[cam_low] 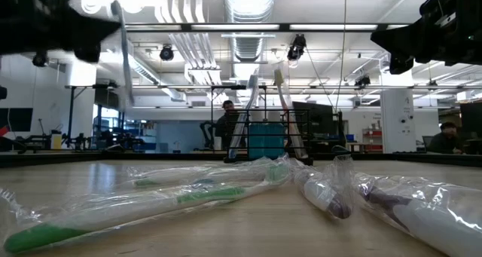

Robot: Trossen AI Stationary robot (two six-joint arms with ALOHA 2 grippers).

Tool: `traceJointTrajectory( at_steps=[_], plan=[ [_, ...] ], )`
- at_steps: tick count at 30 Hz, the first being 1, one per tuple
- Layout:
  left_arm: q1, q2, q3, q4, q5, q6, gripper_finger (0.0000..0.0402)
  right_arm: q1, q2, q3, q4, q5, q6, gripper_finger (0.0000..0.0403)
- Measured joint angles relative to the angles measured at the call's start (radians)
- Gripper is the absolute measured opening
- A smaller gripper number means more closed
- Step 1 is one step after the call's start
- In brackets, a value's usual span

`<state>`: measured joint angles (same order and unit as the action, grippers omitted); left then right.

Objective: Pick & Place toothbrushing station
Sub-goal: Put the bottom blue toothbrush into the wire organizer

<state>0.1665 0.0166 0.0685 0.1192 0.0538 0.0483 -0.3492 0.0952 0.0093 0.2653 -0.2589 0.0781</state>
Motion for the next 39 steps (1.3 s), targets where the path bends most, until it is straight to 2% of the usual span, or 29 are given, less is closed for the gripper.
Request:
traceJointTrajectory(
  at_steps=[4, 6, 12, 18, 24, 29, 34, 39],
  plan=[
    [0.0, 0.075, 0.093, 0.148, -0.009, -0.003, 0.0, 0.0, 0.0, 0.0, 0.001, 0.038, -0.003, 0.0008],
    [0.0, 0.146, 0.148, 0.156, -0.02, 0.002, 0.0, 0.0, 0.0, 0.0, 0.001, 0.06, -0.004, 0.0008],
    [0.0, 0.465, 0.347, 0.208, -0.027, 0.002, 0.0, 0.0, -0.002, 0.0, 0.008, 0.079, -0.02, 0.0008],
    [0.022, 0.808, 0.539, 0.269, -0.023, 0.095, 0.0, 0.0, -0.002, 0.0, 0.011, 0.079, -0.029, 0.0008],
    [0.11, 1.089, 0.676, 0.346, 0.131, 0.037, 0.0, 0.0, -0.002, 0.0, 0.011, 0.078, -0.033, 0.0008],
    [0.176, 1.254, 0.696, 0.476, 0.222, -0.02, 0.0, 0.0, -0.002, 0.0, 0.011, 0.077, -0.033, 0.0008],
    [0.221, 1.344, 0.687, 0.609, 0.265, -0.069, 0.0, 0.0, -0.002, 0.0, 0.011, 0.076, -0.029, 0.0008],
    [0.238, 1.438, 0.676, 0.67, 0.316, -0.112, 0.0, 0.0, -0.001, 0.0, 0.004, 0.075, -0.027, 0.0008]
  ],
)
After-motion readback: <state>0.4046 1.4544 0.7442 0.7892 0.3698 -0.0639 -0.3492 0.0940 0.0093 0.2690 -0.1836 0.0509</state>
